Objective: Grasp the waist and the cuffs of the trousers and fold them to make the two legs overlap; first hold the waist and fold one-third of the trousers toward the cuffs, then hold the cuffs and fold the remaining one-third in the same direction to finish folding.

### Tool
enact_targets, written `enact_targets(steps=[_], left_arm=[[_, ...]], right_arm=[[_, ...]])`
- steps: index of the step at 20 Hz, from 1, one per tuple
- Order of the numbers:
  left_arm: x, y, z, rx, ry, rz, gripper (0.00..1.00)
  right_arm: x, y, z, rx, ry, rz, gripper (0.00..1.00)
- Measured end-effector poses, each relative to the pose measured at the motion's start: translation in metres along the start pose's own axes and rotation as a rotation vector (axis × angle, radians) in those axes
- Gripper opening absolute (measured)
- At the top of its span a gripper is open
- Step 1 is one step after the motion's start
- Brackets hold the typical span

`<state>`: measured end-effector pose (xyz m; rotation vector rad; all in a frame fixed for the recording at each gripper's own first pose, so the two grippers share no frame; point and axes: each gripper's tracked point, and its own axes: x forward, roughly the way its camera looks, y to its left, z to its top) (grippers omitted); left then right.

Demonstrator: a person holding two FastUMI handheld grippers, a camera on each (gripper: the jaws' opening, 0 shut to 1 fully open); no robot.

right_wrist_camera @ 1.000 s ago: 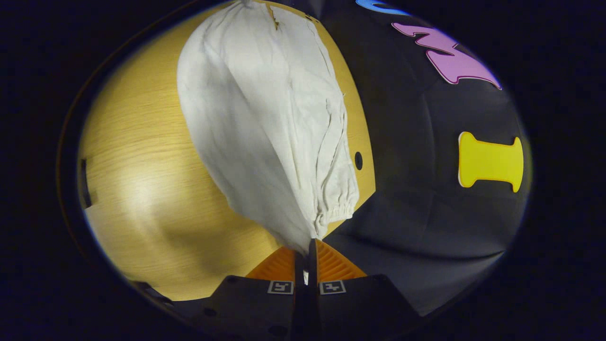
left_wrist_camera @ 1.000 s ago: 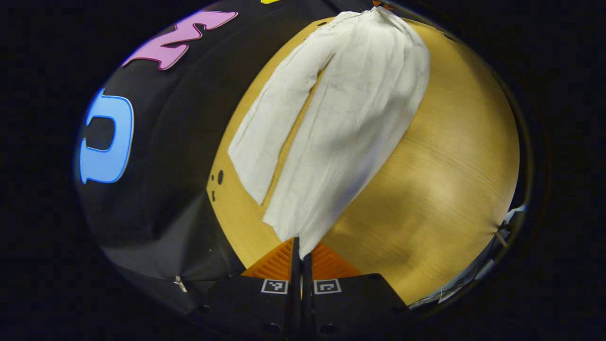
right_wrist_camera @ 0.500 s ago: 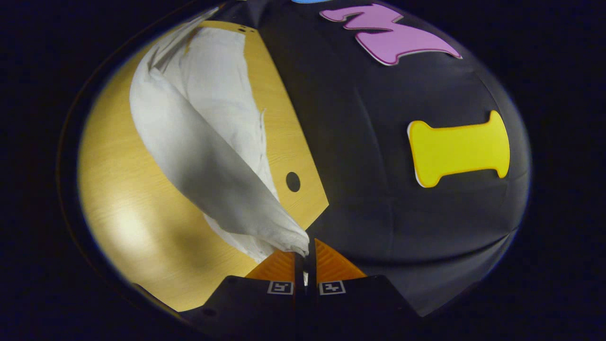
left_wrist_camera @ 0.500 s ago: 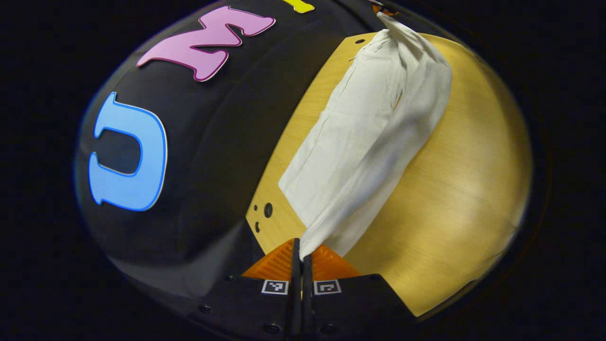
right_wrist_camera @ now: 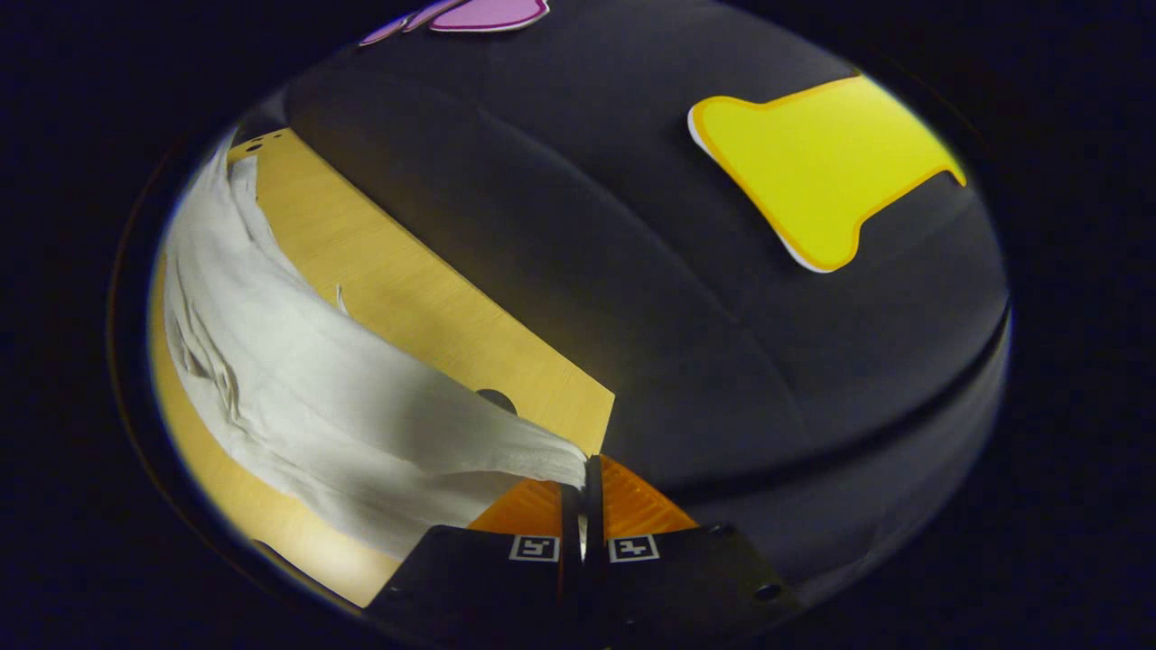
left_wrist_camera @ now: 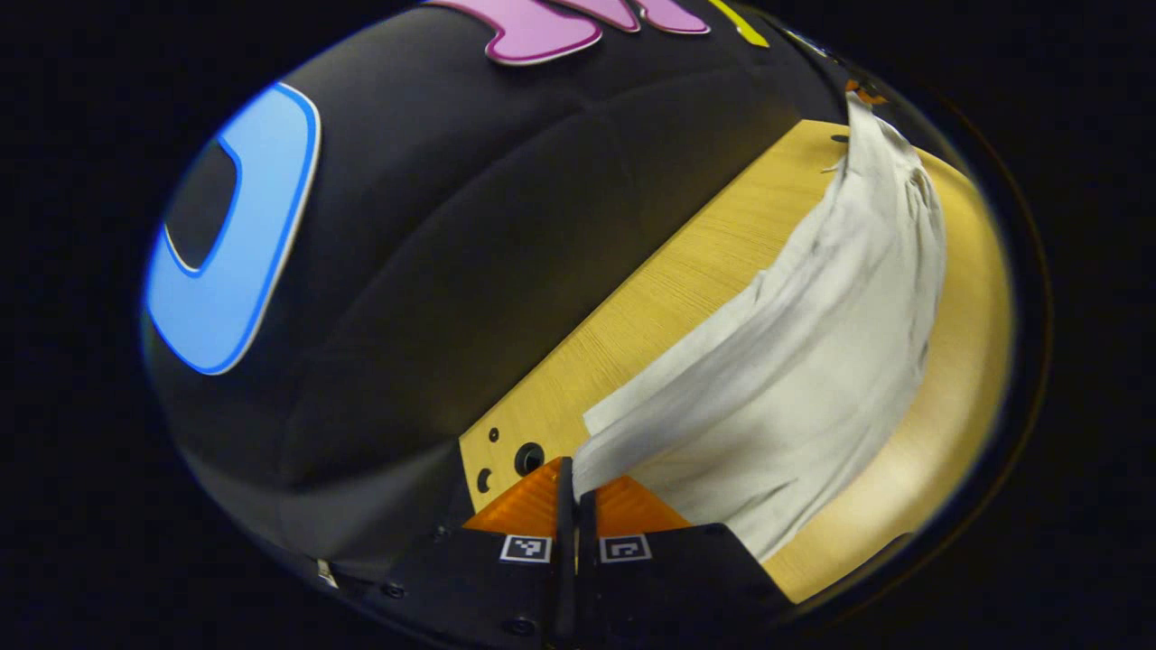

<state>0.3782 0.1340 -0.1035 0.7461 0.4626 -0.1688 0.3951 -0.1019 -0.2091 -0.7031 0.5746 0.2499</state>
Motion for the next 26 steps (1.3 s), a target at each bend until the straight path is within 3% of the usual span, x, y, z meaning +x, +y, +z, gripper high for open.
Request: enact_targets(steps=[4, 7, 9, 11, 14, 15, 16, 21, 26], left_arm=[[0.048, -0.026, -0.007, -0.066, 0.012, -0.033, 0.05], [0.055, -0.030, -0.009, -0.139, 0.006, 0.000, 0.07], [0.052, -0.035, -0.008, -0.186, -0.007, 0.006, 0.12], [0.043, -0.040, -0.002, -0.238, -0.030, 0.004, 0.40], [0.017, -0.033, 0.007, -0.326, -0.078, 0.048, 0.81], [0.003, -0.034, 0.012, -0.371, -0.105, 0.053, 0.84], [-0.008, -0.034, 0.017, -0.416, -0.134, 0.055, 0.99], [-0.093, -0.026, 0.045, -0.550, -0.251, 0.094, 0.96], [-0.181, -0.034, 0.064, -0.601, -0.333, 0.098, 0.96]], right_arm=[[-0.003, -0.012, -0.004, 0.049, 0.070, 0.025, 0.10], [-0.001, -0.011, -0.013, 0.161, 0.126, 0.058, 0.22], [-0.004, -0.007, -0.013, 0.239, 0.127, 0.078, 0.46], [-0.012, -0.001, -0.011, 0.323, 0.112, 0.107, 0.81], [-0.035, 0.012, -0.009, 0.480, 0.103, 0.181, 0.97], [-0.045, 0.017, -0.009, 0.532, 0.105, 0.206, 1.00], [-0.054, 0.016, -0.010, 0.568, 0.097, 0.209, 1.00], [-0.088, -0.024, -0.034, 0.700, 0.039, 0.049, 0.98], [-0.073, -0.042, -0.069, 0.944, 0.055, -0.065, 0.98]])
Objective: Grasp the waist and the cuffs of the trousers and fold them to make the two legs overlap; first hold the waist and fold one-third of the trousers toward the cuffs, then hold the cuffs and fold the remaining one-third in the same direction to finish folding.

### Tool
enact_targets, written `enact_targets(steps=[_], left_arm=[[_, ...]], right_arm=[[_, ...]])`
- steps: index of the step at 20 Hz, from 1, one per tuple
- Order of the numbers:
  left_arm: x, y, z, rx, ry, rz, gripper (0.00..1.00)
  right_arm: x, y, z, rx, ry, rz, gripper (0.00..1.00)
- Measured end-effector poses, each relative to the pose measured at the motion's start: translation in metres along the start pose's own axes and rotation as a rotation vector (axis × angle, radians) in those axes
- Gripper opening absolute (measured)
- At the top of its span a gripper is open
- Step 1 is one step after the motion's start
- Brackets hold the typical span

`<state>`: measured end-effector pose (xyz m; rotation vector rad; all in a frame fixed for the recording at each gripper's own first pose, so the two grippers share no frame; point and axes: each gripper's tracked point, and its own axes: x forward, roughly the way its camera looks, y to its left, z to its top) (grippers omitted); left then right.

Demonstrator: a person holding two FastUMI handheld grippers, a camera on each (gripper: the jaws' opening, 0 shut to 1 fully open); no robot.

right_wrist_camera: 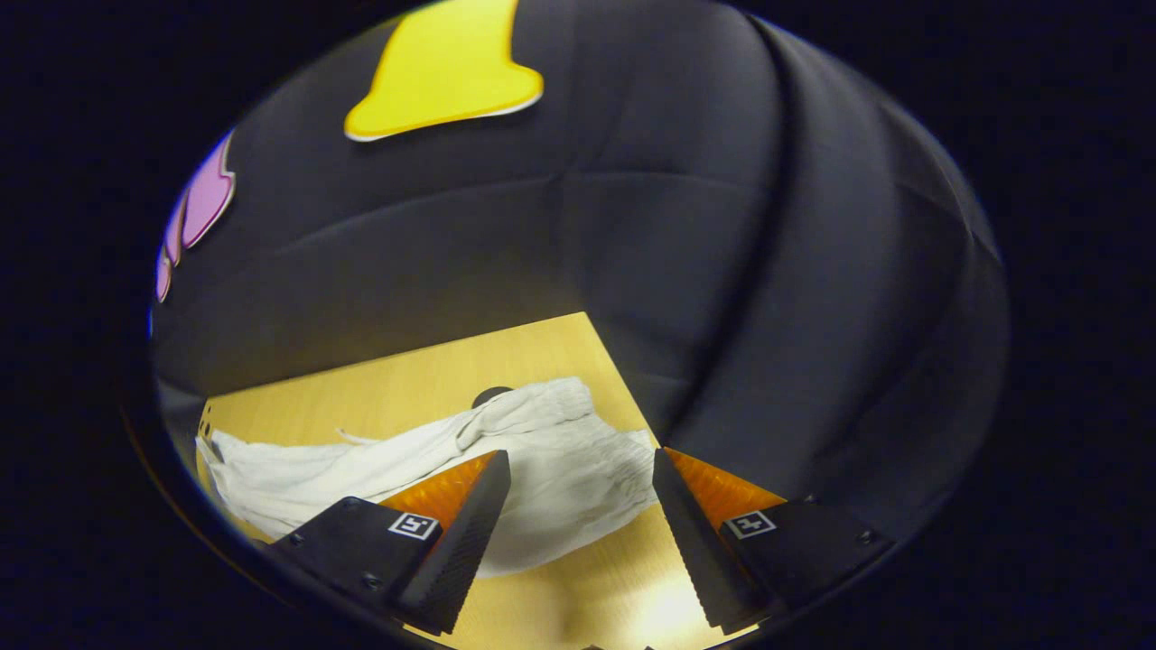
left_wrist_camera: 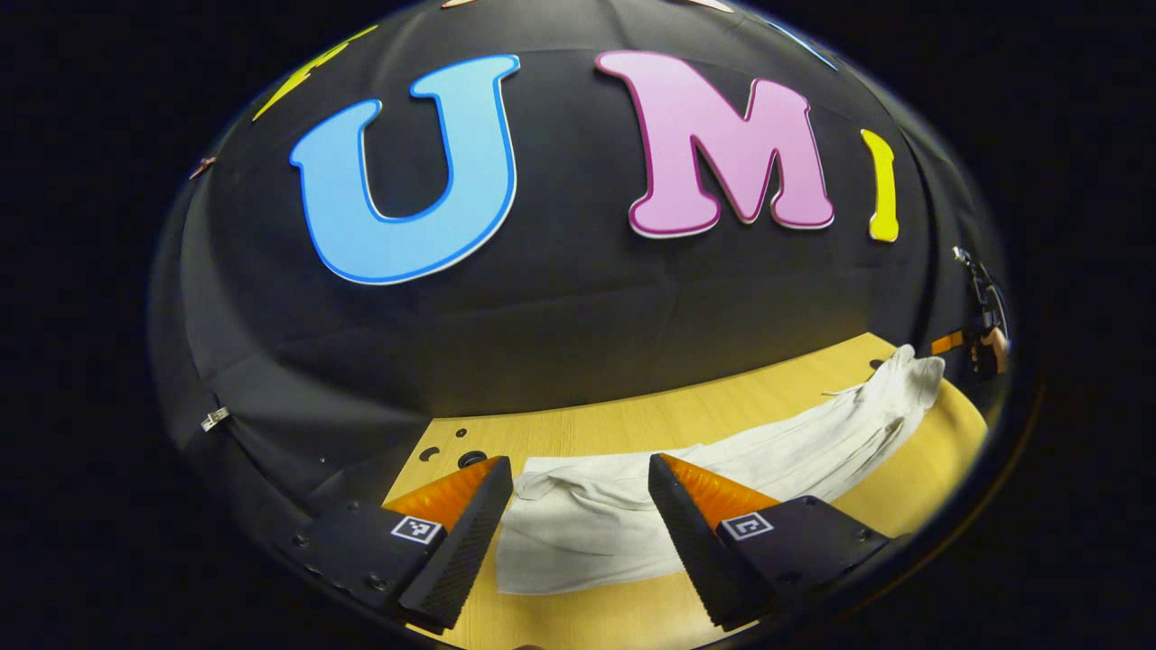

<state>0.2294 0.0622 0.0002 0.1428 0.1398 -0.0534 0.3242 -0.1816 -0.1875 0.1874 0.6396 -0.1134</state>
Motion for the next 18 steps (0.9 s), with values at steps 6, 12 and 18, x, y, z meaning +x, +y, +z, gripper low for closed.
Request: enact_targets(steps=[6, 12, 18], left_arm=[[-0.053, -0.031, 0.005, -0.061, 0.002, -0.007, 0.96], [-0.057, -0.064, 0.012, -0.103, 0.002, -0.037, 0.96], [-0.059, -0.086, 0.011, -0.105, 0.006, -0.061, 0.96]], right_arm=[[0.037, -0.031, -0.028, 0.152, 0.027, -0.093, 0.99], [0.038, -0.030, -0.026, 0.158, 0.055, -0.066, 0.99], [0.041, -0.014, -0.019, 0.080, 0.035, -0.058, 0.77]])
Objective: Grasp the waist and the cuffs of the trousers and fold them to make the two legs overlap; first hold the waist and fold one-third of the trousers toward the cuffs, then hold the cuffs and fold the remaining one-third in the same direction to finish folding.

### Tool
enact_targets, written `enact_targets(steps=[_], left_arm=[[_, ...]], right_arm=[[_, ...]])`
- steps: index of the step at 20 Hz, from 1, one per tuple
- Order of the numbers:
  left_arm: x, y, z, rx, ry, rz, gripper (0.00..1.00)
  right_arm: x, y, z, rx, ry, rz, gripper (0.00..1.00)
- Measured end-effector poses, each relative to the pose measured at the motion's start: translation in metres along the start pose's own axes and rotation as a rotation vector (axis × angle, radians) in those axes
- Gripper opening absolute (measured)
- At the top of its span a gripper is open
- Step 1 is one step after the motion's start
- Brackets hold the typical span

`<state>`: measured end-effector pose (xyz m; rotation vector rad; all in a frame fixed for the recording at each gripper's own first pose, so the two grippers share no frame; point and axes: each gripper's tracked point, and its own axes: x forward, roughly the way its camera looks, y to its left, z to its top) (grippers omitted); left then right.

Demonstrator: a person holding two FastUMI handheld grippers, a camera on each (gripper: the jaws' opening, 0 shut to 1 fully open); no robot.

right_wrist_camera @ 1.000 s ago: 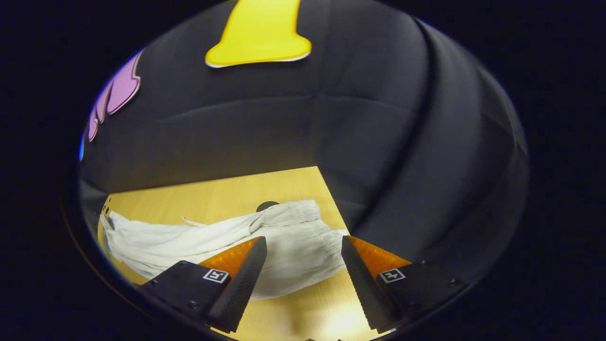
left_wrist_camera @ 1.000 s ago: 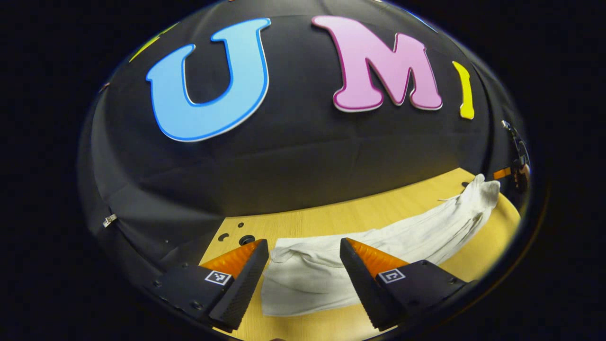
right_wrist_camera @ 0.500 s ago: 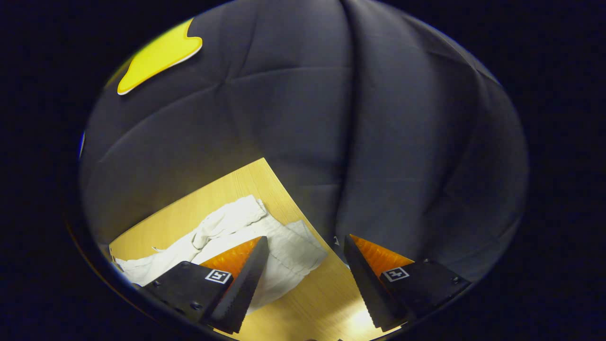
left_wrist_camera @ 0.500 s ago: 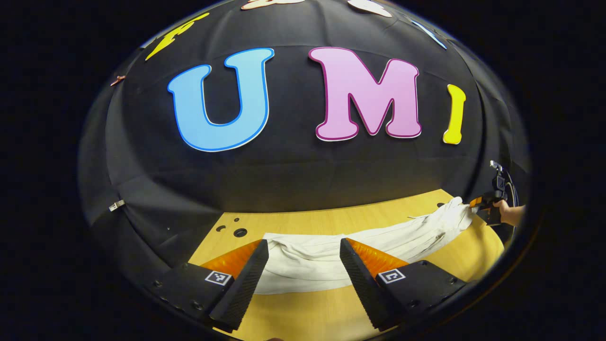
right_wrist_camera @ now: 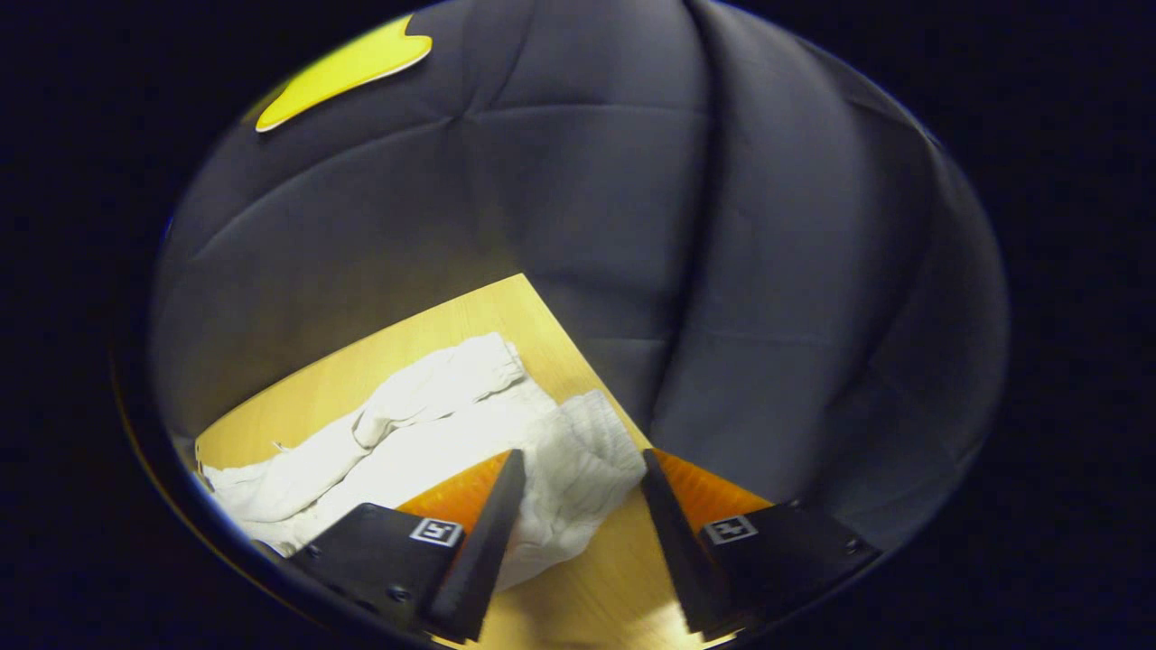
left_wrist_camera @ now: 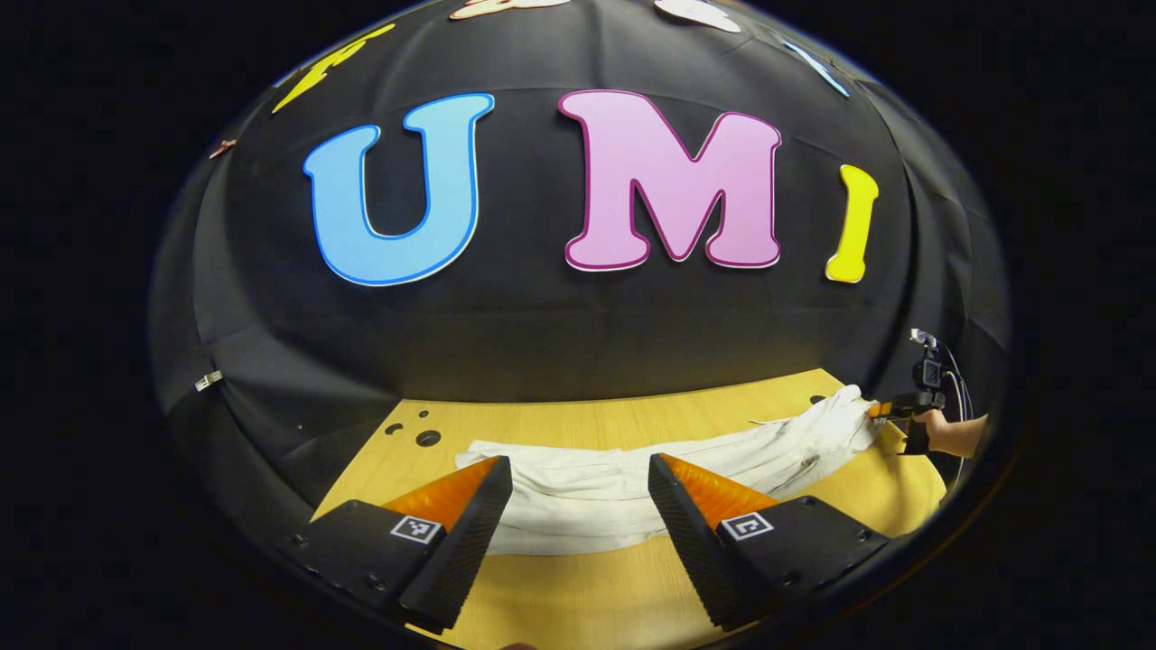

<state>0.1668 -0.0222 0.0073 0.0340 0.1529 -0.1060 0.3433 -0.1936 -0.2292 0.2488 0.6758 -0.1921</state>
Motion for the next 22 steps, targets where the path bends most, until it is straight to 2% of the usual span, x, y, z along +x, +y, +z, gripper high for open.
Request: enact_targets(steps=[1, 2, 3, 4, 5, 7, 9, 10, 12, 16, 19, 22], left_arm=[[-0.001, -0.002, -0.002, -0.003, 0.002, -0.003, 0.96], [-0.001, -0.004, -0.003, -0.008, 0.003, -0.007, 0.96], [-0.002, -0.006, -0.006, -0.010, 0.004, -0.009, 0.96], [-0.002, -0.006, -0.008, -0.012, 0.007, -0.009, 0.96], [-0.002, -0.005, -0.011, -0.015, 0.012, -0.006, 0.96], [-0.002, -0.001, -0.016, -0.027, 0.017, -0.003, 0.96], [-0.002, 0.003, -0.024, -0.034, 0.020, 0.006, 0.96], [-0.005, 0.006, -0.032, -0.034, 0.029, 0.018, 0.96], [-0.011, 0.010, -0.047, -0.040, 0.049, 0.040, 0.97], [-0.019, 0.016, -0.069, -0.061, 0.073, 0.056, 0.97], [-0.027, 0.024, -0.069, -0.087, 0.062, 0.067, 0.97], [-0.036, 0.033, -0.070, -0.054, 0.065, 0.064, 0.97]], right_arm=[[-0.001, 0.006, 0.002, 0.004, 0.011, 0.015, 0.65], [-0.003, 0.008, 0.005, 0.006, 0.006, 0.007, 0.61], [-0.003, 0.007, 0.009, 0.008, 0.009, 0.012, 0.51], [-0.009, 0.007, 0.009, 0.020, 0.022, 0.008, 0.51], [-0.007, 0.008, 0.009, 0.019, 0.018, 0.005, 0.25], [-0.001, 0.010, 0.001, 0.008, 0.018, 0.003, 0.17], [-0.001, 0.012, 0.000, -0.002, 0.022, 0.005, 0.16], [-0.003, 0.012, 0.002, -0.019, 0.014, 0.007, 0.11], [-0.006, 0.011, 0.007, -0.036, -0.008, 0.003, 0.11], [-0.025, 0.016, 0.032, -0.075, -0.101, 0.030, 0.11], [-0.045, 0.027, 0.048, -0.145, -0.174, 0.080, 0.11], [-0.057, 0.030, 0.057, -0.165, -0.244, 0.148, 0.11]])
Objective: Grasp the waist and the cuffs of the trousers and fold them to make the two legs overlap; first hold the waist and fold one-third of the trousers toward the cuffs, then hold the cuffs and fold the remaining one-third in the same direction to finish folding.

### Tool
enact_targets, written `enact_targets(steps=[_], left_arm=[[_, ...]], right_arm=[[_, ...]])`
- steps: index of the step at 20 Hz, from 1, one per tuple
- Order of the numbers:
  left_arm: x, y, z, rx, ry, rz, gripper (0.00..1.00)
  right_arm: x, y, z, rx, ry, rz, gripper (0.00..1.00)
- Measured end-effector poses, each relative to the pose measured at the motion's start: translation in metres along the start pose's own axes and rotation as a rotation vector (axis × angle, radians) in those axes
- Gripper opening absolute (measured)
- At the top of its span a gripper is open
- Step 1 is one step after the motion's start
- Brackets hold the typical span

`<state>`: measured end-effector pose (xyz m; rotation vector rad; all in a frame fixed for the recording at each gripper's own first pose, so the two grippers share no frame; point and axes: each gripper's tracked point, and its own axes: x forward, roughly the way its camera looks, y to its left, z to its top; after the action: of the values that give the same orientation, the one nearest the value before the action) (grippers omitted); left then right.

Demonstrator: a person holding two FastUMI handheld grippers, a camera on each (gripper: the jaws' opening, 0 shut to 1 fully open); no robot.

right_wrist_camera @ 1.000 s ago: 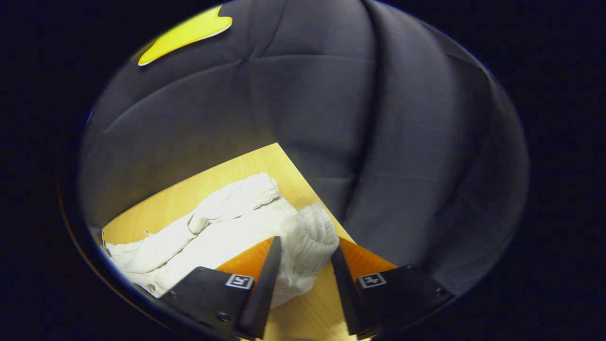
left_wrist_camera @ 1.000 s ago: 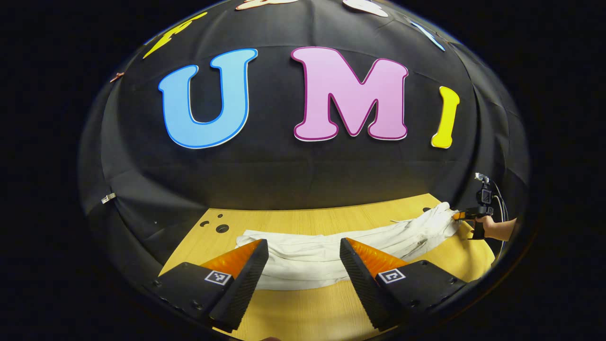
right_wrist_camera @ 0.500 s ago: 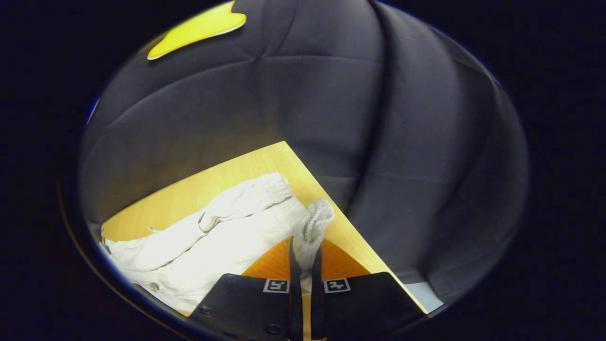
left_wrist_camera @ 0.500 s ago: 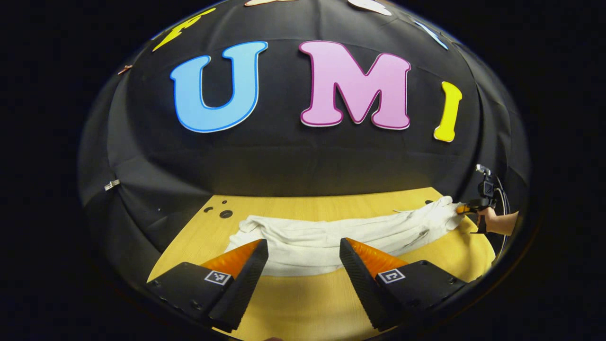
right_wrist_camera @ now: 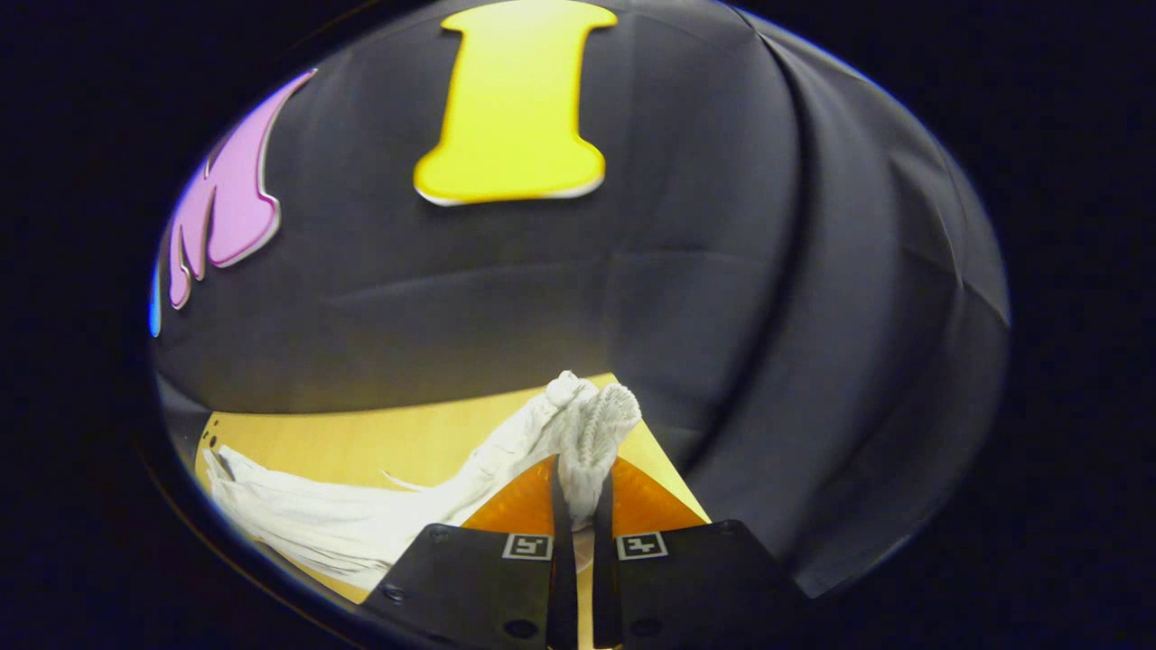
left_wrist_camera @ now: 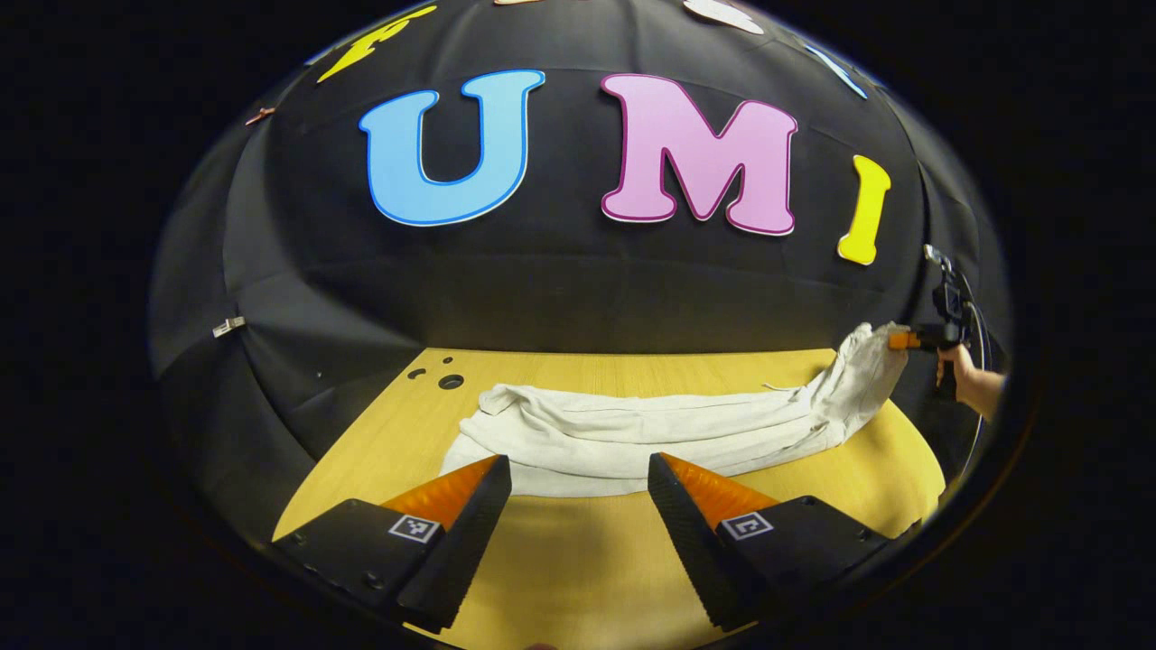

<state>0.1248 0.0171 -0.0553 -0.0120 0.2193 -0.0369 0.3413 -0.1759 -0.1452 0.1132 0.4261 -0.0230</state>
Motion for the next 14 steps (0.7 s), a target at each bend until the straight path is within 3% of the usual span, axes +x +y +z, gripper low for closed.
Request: enact_targets(steps=[8, 14], left_arm=[[-0.011, 0.024, 0.002, -0.028, -0.013, -0.019, 0.97], [-0.008, 0.059, -0.008, -0.122, -0.014, -0.018, 0.98]], right_arm=[[-0.008, 0.002, 0.000, -0.074, -0.111, 0.188, 0.11], [-0.004, 0.000, -0.006, -0.185, -0.056, 0.298, 0.11]])
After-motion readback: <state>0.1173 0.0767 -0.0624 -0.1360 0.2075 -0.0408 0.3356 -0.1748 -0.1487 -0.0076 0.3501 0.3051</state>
